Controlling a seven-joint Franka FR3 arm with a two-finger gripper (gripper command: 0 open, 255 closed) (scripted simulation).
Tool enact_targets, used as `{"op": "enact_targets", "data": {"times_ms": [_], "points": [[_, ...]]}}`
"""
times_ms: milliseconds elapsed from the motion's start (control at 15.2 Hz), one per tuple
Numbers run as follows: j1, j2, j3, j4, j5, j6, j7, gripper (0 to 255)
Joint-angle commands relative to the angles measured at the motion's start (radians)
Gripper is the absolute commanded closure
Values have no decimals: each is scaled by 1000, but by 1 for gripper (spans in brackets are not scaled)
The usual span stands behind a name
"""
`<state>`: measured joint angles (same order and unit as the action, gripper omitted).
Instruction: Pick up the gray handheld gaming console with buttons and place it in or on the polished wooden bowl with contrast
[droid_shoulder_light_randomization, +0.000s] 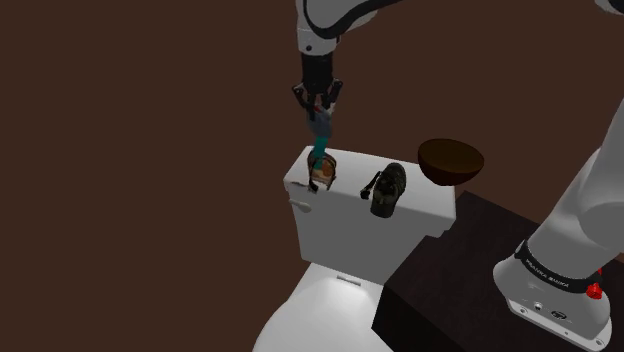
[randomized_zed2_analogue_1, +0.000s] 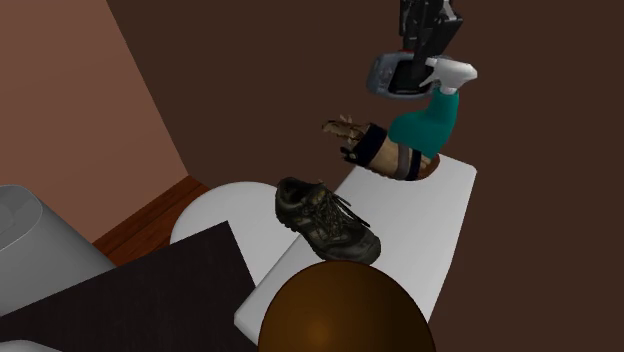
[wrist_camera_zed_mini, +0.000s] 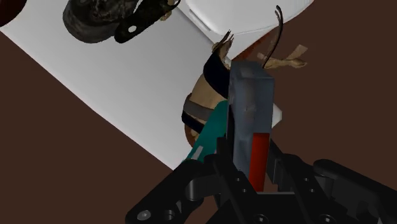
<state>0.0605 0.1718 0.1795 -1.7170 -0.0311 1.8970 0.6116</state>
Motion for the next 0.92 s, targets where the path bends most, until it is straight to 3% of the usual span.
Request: {"op": "enact_targets", "data": {"times_ms": [0,858], "points": [[-20,-87,-8,-109,18,21,-31,255],[-102,-530,-123,-580,56,50,-244,255]]}}
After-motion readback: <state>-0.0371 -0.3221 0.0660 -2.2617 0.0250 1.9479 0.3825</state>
